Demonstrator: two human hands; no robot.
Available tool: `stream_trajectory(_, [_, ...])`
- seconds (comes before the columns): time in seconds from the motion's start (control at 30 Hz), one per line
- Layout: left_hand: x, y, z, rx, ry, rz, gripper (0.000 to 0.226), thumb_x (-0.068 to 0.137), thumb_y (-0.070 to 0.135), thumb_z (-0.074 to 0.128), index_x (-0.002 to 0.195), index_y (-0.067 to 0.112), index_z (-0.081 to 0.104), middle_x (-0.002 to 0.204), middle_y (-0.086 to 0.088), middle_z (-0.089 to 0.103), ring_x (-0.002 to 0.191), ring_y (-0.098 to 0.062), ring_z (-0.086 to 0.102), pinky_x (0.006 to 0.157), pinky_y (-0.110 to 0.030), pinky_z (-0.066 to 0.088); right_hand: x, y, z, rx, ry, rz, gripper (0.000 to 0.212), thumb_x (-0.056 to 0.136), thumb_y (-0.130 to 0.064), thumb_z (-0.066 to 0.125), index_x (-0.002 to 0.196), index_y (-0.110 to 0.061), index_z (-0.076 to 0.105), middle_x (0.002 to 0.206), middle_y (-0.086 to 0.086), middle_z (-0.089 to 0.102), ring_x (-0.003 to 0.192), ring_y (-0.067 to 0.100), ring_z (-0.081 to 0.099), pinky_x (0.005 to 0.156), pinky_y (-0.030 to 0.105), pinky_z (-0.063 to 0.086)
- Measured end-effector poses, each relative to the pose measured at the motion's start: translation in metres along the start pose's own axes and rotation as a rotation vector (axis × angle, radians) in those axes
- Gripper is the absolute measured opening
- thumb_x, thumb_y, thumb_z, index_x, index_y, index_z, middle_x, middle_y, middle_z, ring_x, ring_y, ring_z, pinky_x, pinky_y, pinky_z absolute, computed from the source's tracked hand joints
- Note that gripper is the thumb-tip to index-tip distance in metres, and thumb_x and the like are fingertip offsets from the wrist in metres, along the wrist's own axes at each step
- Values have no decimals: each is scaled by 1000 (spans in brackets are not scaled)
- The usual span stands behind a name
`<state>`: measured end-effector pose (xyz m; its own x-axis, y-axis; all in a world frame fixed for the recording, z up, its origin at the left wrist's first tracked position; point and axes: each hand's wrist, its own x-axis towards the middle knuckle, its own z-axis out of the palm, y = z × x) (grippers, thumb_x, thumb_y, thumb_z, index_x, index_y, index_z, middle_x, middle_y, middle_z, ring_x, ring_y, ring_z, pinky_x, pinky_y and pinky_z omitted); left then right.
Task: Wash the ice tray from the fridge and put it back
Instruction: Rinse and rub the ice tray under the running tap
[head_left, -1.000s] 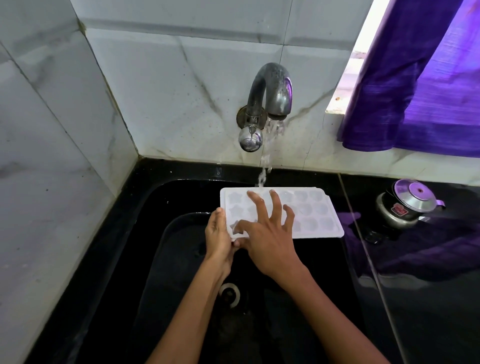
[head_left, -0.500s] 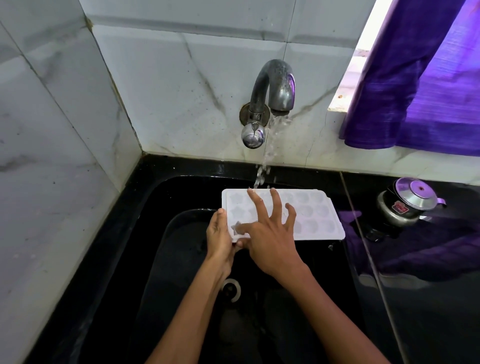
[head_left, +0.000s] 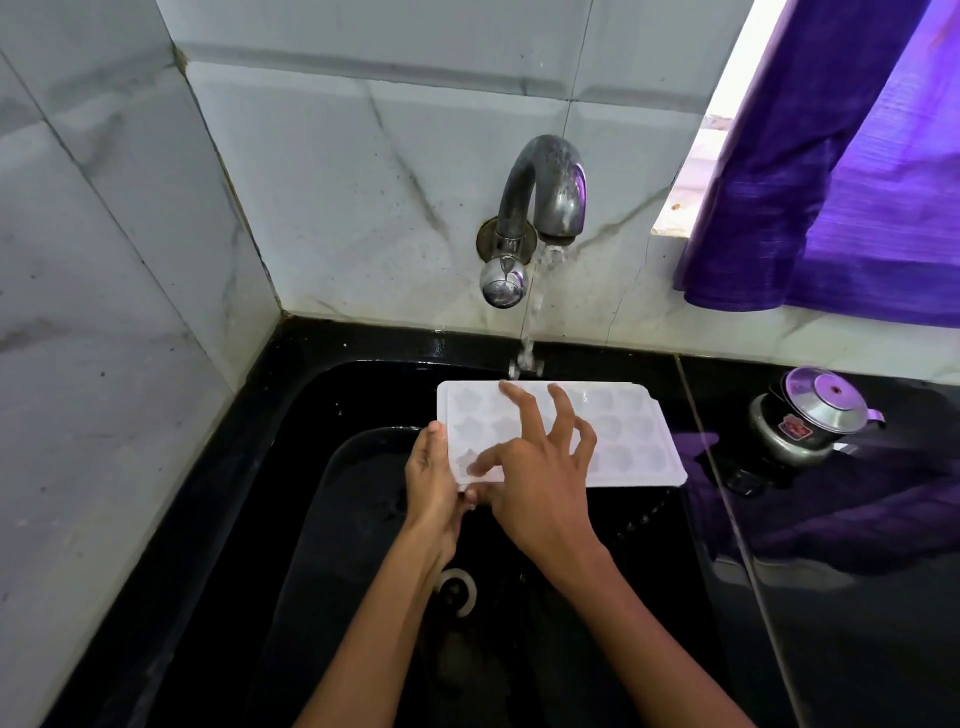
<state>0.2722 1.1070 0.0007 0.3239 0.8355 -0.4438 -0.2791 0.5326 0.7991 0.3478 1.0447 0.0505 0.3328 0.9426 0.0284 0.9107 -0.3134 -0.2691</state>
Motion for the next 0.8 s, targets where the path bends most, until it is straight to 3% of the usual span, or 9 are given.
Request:
stream_trajectory(0.17, [-1, 4, -4, 14, 30, 0, 31, 100, 41, 39, 109, 19, 59, 86, -10, 69, 51, -13, 59, 41, -20, 43, -4, 1, 7, -35, -84, -97, 36, 91, -29, 57, 125, -42, 55, 159, -5, -8, 140, 29, -26, 108, 51, -8])
stream_trajectory(0.27, [-4, 5, -8, -17, 48, -4, 27, 99, 40, 40, 102, 22, 60, 85, -8, 72, 55, -15, 65, 40, -20, 46, -6, 0, 11, -36, -79, -126, 37, 91, -28, 54, 125, -42, 54, 159, -7, -4, 142, 27, -23, 109, 49, -4])
stream_trajectory(0.4, [-7, 9, -13, -33, 70, 20, 27, 100, 40, 40, 102, 23, 61, 85, -3, 75, 67, -18, 71, 45, -25, 51, -12, -3, 11, 115, 109, -79, 15, 81, -38, 68, 96, -37, 72, 151, -15, 30, 144, 17, 2, 109, 35, 9])
stream_trajectory(0.5, [-10, 14, -21, -21, 94, 25, 27, 100, 40, 39, 101, 24, 60, 90, -4, 74, 73, -20, 73, 49, -29, 54, -13, 3, 7, 263, 205, -12, 6, 75, -37, 75, 78, -31, 75, 134, -17, 52, 136, 10, 28, 102, 27, 25])
stream_trajectory(0.6, [-11, 21, -30, -6, 111, 38, 30, 101, 39, 37, 109, 19, 58, 97, -7, 72, 86, -26, 70, 52, -36, 57, -9, 17, 2, 354, 184, 57, 7, 84, -34, 68, 85, -29, 73, 119, -15, 60, 118, 4, 45, 89, 20, 35])
stream_trajectory(0.7, [-11, 30, -43, 4, 105, 56, 32, 101, 38, 37, 114, 17, 57, 101, -8, 71, 88, -25, 69, 50, -36, 56, -4, 35, -2, 418, 196, 99, 15, 91, -26, 61, 93, -18, 73, 108, -8, 65, 104, 10, 56, 77, 13, 37])
stream_trajectory(0.8, [-10, 36, -56, 30, 87, 70, 35, 100, 40, 38, 118, 16, 58, 102, -7, 73, 85, -22, 72, 53, -36, 57, 3, 45, -7, 506, 200, 171, 15, 93, -27, 58, 98, -19, 69, 105, -9, 67, 100, 11, 60, 81, 22, 43])
